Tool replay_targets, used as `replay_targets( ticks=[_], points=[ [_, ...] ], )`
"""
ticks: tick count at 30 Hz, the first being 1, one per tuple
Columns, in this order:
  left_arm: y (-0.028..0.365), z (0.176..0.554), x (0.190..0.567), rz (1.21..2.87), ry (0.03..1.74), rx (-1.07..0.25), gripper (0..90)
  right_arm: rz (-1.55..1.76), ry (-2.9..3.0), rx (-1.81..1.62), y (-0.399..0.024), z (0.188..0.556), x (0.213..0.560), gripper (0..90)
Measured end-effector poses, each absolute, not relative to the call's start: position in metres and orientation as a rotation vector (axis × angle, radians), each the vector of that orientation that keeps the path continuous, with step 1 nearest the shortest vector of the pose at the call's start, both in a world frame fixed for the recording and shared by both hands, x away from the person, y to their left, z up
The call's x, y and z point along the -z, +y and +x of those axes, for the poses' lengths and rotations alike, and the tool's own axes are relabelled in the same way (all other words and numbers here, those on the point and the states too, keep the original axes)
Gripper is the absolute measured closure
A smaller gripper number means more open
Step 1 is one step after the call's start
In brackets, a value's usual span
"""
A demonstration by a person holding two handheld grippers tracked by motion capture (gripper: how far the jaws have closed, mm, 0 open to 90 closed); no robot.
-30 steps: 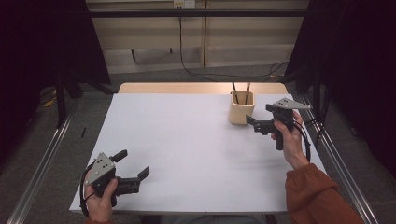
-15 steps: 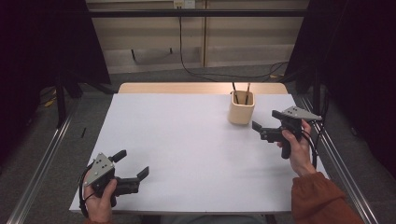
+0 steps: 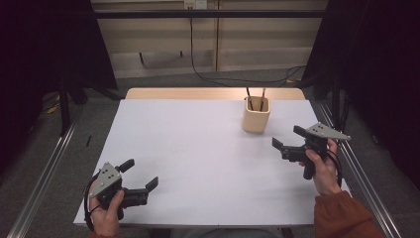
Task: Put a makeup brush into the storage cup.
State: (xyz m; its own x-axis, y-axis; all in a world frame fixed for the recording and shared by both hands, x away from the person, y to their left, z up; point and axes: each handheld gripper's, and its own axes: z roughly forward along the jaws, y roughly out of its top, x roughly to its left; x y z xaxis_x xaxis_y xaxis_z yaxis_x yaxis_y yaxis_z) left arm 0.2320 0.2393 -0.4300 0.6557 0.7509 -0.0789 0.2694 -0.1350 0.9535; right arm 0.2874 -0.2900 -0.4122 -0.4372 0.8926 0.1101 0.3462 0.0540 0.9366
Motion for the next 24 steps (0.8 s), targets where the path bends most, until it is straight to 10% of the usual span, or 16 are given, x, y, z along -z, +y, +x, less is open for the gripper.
replay_targets(
  ticks=[24],
  points=[
    [0.24,0.232,0.43,1.684,0.861,-0.517,1.3,1.266,1.787,-1.387,-0.312,0.239,0.42,2.2]
  ],
)
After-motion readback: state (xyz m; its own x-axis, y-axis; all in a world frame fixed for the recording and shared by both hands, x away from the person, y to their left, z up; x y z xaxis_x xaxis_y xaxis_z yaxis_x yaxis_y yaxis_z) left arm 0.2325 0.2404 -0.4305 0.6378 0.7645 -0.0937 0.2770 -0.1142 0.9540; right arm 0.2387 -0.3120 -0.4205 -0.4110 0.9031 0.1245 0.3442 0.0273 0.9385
